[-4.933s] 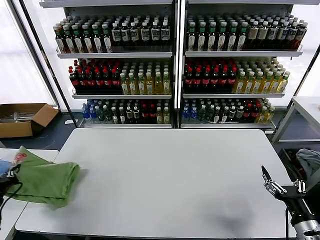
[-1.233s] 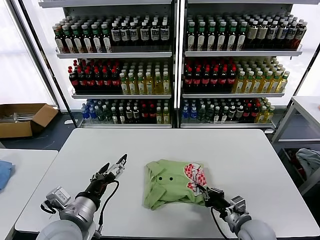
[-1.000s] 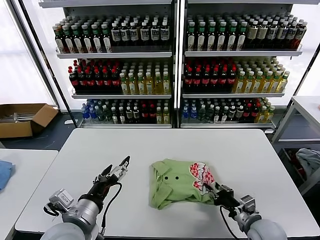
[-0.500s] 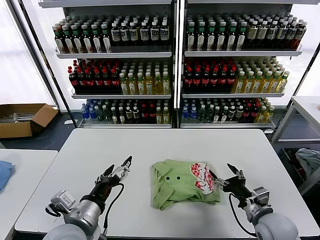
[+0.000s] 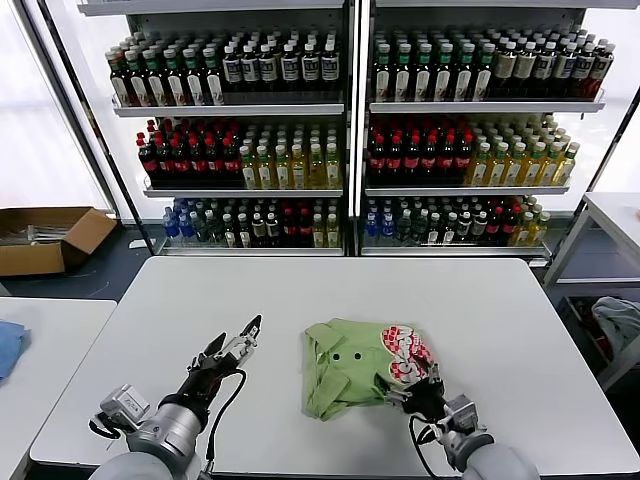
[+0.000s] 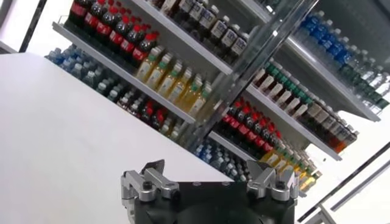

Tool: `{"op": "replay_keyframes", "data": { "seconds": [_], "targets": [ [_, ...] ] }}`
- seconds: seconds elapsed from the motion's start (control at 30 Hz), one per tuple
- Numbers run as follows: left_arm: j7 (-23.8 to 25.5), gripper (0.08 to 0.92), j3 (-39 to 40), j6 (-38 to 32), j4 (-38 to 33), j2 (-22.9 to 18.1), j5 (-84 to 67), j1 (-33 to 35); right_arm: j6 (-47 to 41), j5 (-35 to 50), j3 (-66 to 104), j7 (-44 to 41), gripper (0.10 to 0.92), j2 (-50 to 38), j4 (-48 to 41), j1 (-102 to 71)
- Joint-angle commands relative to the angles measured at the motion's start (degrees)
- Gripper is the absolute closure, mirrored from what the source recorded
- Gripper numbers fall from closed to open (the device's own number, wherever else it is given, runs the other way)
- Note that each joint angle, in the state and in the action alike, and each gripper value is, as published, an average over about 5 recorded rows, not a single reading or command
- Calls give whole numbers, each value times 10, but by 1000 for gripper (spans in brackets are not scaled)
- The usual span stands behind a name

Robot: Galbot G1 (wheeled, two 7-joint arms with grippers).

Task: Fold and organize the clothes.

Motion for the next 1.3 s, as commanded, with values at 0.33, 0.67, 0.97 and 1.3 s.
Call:
{"op": "replay_keyframes", "data": {
  "seconds": [0.33,0.67,0.97,1.3],
  "targets": [
    [2,177,8,-1,3,6,5,-11,16,45,-45,73,203,41,76,45],
    [2,177,15,0,4,6,9,-12,81,7,-112,74,203,157,-156,153],
    [4,177,3,-2,8,5,8,-9,20,12,-120,109,203,161,-201,163],
    [7,177,5,-2,13,7,9,-16,52,79,-98,116,203,128,-54,138]
  ]
}}
